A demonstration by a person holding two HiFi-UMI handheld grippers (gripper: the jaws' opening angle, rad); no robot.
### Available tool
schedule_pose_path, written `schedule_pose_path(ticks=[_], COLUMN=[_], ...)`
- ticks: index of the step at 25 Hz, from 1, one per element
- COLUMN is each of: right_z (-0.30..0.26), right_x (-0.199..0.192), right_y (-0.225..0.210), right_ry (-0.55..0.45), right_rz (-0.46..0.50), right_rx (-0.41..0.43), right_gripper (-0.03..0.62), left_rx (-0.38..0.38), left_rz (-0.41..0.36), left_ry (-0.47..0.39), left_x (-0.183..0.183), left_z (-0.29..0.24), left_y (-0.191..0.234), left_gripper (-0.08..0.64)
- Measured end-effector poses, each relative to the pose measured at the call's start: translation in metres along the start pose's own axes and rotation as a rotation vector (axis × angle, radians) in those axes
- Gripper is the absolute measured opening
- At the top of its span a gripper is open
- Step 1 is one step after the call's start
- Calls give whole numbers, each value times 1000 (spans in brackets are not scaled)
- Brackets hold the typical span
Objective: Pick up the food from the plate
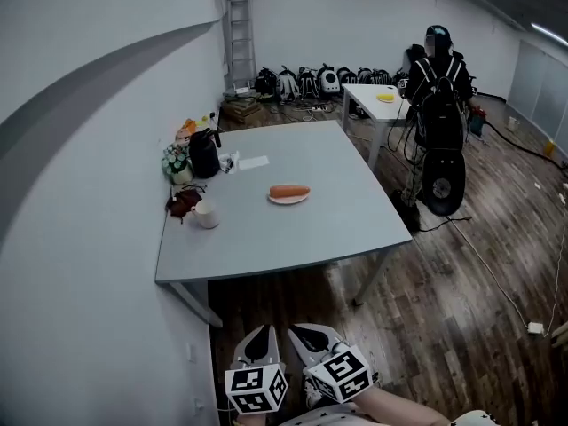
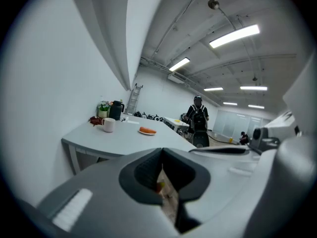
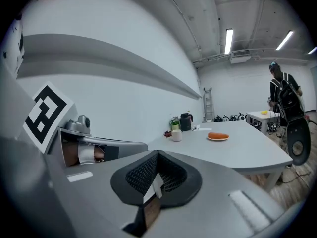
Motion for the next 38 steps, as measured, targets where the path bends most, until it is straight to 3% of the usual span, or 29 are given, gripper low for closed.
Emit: schedule_pose_path(ticks=[6,12,28,31,33,38], right_z=[-39,-69,-199,-232,-255,-313], right_x=[27,41,78,87,89,75], right_y=[-56,-104,-227,-253,-272,-322], right_ry=[-16,-18,43,93,166,474], right_rz=[30,-4,-14,57,145,471], right_rx=[11,-32,-142,-139,-113,-27], right_gripper=[-2,-2,-2,-1,49,172], left_rx=[22,28,-45,-45,-55,-93], left_rz=[-6,-8,-26,-49,-55,-60], left_ry=[-17,-6,42,58,73,121], left_x=[33,50,103,113,117,116], left_z=[-70,-120,-279,-312,-332,-367], left_y=[3,9,58,72,79,91], left_gripper=[8,8,8,8,8,8])
Point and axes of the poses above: the fingertips, and each gripper's own axes: z backward along the fingers, y to its left, x out of its top, the point moved 6 cm from there along z, backward along the fingers
